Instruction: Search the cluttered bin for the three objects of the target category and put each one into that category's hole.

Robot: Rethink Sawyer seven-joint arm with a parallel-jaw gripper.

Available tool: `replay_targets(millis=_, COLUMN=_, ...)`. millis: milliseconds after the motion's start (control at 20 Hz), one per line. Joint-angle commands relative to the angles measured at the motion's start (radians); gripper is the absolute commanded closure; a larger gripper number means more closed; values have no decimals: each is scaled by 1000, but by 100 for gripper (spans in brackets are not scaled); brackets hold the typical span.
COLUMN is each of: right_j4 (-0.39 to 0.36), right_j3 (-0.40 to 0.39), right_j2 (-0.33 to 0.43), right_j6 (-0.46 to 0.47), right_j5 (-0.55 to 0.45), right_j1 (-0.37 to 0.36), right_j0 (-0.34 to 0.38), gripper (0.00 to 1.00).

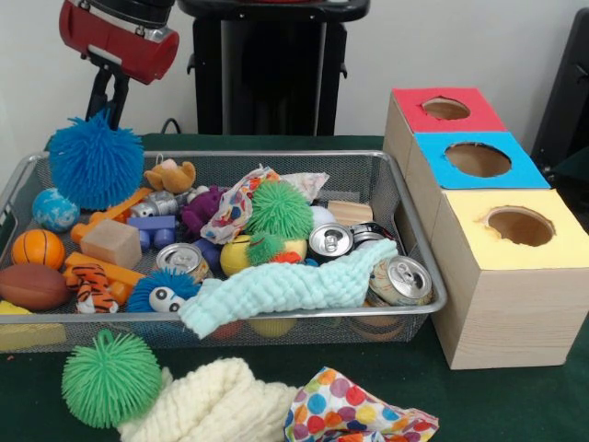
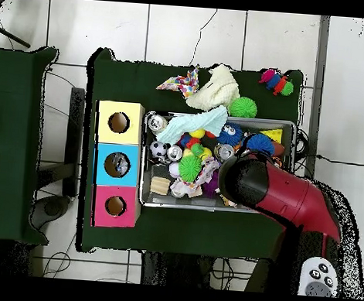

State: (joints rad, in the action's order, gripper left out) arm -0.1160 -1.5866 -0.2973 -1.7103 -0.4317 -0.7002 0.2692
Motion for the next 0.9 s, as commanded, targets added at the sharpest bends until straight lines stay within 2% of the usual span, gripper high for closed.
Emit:
replay_targets(millis=50, right_j4=-41, right_j3=-38, right_j2=90, right_j6=-69, right_j5=41, right_j1=18, right_j0=3, gripper=100)
replay_targets(millis=250, right_j4=-37, right_j3=-39, right_j2=94, right_j6=-66, right_j5=36, right_j1=13, right_j0=10, gripper=100)
replay_targets(millis=500, right_j4=-59, right_j3=-27, right_j2=109, right_j6=10, right_j5=0, right_j1=-10, right_j0=48, gripper=100)
replay_targets(millis=900, right_j4=-76, right_j3=-32, right_j2=110, right_j6=15, right_j5=15, right_j1=-14, right_j0=60, gripper=100)
